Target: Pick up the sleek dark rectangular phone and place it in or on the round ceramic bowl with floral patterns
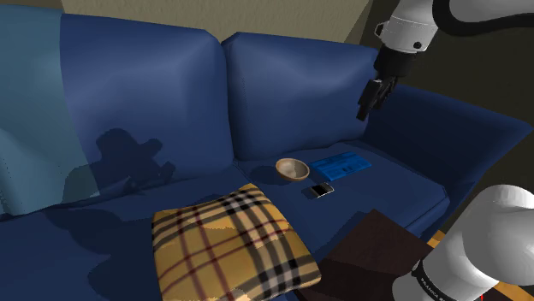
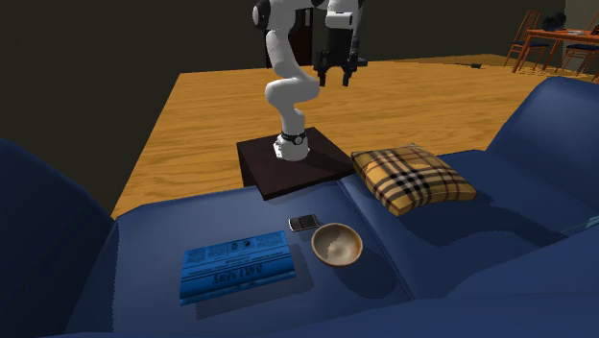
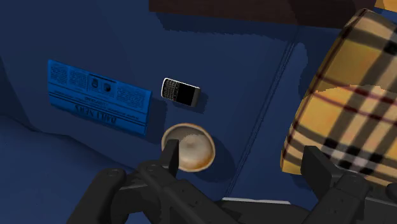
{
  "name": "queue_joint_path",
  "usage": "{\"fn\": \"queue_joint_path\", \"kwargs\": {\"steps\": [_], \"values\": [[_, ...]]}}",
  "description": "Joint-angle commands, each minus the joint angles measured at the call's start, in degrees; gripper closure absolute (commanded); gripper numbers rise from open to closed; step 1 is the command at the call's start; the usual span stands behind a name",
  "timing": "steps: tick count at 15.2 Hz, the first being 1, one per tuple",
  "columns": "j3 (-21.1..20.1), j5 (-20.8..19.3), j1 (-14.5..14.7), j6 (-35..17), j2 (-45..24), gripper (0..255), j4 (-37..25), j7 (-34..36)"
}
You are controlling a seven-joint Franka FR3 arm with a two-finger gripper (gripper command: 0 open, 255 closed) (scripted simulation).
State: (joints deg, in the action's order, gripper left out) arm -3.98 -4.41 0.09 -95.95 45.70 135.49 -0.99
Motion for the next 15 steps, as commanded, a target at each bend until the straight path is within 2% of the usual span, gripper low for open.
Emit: {"fn": "queue_joint_path", "kwargs": {"steps": [1,8,15], "values": [[0.0,0.0,0.0,0.0,0.0,0,0.0,0.0],[8.89,-4.0,1.45,-11.08,-0.74,0,10.63,-15.42],[18.58,-8.23,2.43,-23.54,-7.87,0,16.49,-31.12]]}}
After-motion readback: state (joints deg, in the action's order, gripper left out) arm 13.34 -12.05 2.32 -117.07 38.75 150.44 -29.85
